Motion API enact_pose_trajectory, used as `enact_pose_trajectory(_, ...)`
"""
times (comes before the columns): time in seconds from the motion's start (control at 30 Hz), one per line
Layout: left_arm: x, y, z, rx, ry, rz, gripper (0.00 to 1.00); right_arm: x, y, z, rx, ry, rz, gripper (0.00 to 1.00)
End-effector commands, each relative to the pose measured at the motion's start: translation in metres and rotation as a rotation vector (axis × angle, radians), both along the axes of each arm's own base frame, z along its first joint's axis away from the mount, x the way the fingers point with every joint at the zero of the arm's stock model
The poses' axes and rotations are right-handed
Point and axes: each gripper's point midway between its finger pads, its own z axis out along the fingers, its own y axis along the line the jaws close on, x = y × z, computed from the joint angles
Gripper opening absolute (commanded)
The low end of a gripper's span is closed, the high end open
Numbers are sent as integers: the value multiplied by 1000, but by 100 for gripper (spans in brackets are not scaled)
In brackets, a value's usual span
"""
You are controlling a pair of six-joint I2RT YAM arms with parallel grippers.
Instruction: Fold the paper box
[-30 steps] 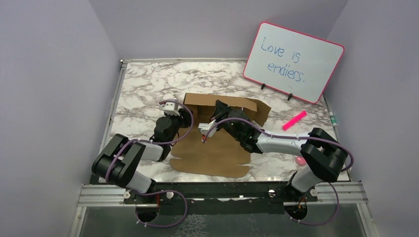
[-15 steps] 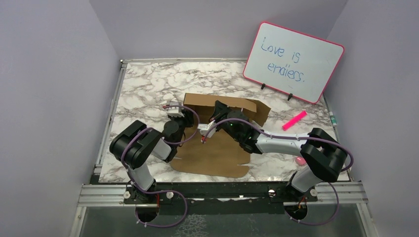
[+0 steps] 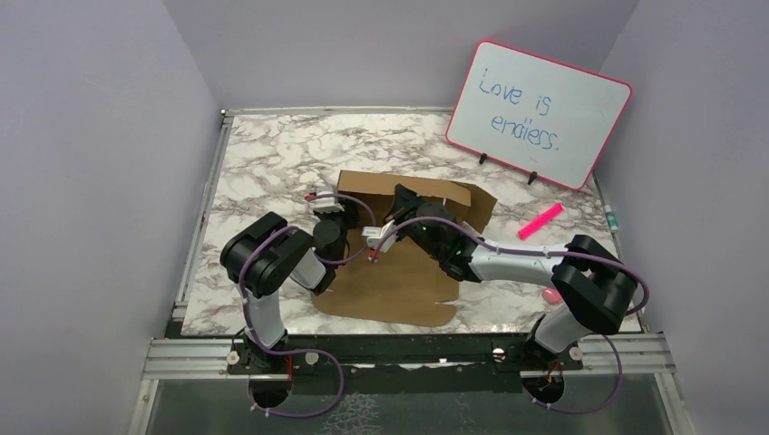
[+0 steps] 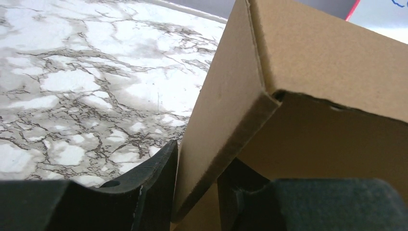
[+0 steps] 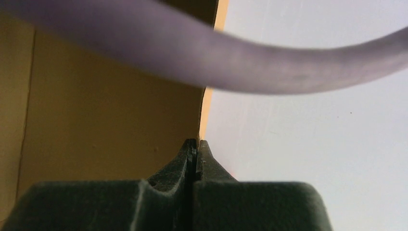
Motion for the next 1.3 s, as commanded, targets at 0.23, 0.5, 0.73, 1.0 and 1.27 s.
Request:
enact_pose_trajectory(0.23,14,10,35,-139,-117,186,29,-20,14,-33,-73,107,74,1)
enact_pose_trajectory(0.5,19,8,38,-180,-128,259,26,-23,16,-36,-73,132,78,1)
enact_pose_trajectory(0.73,17,22,41,-167,-127,390,30,-24,17,-35,-59,153,72,1)
enact_pose_trajectory(1.0,13,33,34,-137,-93,489,29,-23,16,-33,-39,167,55,1)
enact_pose_trajectory(1.27,9,41,20,-154,-32,555,29,-24,16,-31,-7,201,40,1)
